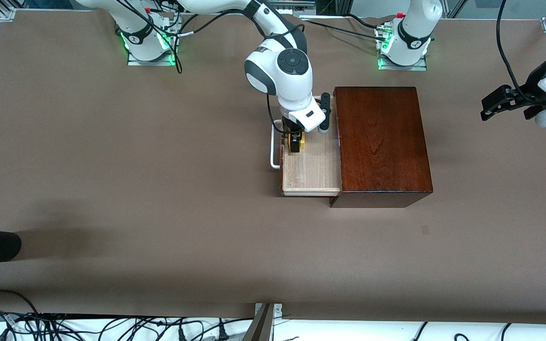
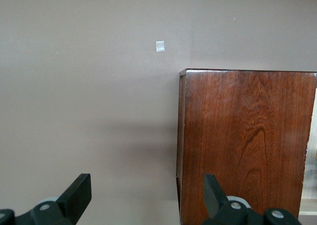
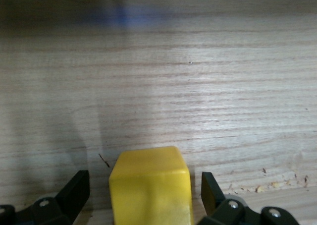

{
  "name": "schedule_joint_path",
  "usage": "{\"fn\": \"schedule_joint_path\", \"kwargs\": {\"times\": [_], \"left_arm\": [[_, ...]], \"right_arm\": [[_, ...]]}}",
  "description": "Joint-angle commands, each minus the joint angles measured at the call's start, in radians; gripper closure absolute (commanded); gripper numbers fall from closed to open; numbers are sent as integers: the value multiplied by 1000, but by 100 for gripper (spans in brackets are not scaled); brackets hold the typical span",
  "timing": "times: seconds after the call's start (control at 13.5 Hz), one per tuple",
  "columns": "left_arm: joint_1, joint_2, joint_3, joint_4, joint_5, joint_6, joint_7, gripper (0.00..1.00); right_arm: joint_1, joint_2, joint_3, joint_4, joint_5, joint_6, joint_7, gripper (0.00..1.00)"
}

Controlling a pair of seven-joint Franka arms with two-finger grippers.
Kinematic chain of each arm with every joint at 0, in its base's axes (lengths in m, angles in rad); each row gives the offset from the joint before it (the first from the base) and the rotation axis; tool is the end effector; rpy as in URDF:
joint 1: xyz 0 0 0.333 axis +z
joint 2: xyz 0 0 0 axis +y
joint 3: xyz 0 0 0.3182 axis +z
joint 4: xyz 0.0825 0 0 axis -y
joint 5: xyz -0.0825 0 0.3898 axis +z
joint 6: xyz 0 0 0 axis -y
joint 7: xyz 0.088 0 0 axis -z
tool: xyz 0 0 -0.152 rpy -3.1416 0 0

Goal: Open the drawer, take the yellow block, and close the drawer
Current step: 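Lower the right gripper onto the yellow cube and close it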

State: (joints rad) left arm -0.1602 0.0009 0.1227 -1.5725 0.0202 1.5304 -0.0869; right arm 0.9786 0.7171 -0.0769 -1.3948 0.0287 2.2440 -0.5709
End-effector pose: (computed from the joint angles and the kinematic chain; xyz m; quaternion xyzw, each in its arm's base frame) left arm 0.5539 -0.0177 0.5770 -0.9994 -0.0249 0.0208 0.0115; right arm 0.4591 0.5998 0.2506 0.7373 0.6722 0.0682 0.0016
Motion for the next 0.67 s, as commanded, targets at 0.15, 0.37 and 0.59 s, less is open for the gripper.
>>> {"fn": "schedule_joint_path", "kwargs": {"times": [0.15,0.37,0.59], "left_arm": [[7,14,-6,29,6,-7,3,0],[7,14,-5,29,6,-7,3,0],[7,16,-6,29,6,-7,3,0]], "right_arm": [[8,16,-9,20,-12,6,-14,13],[6,21,-11,22,-32,6,-85,90],[6,18,-11,23,-33,-1,-81,100]]}}
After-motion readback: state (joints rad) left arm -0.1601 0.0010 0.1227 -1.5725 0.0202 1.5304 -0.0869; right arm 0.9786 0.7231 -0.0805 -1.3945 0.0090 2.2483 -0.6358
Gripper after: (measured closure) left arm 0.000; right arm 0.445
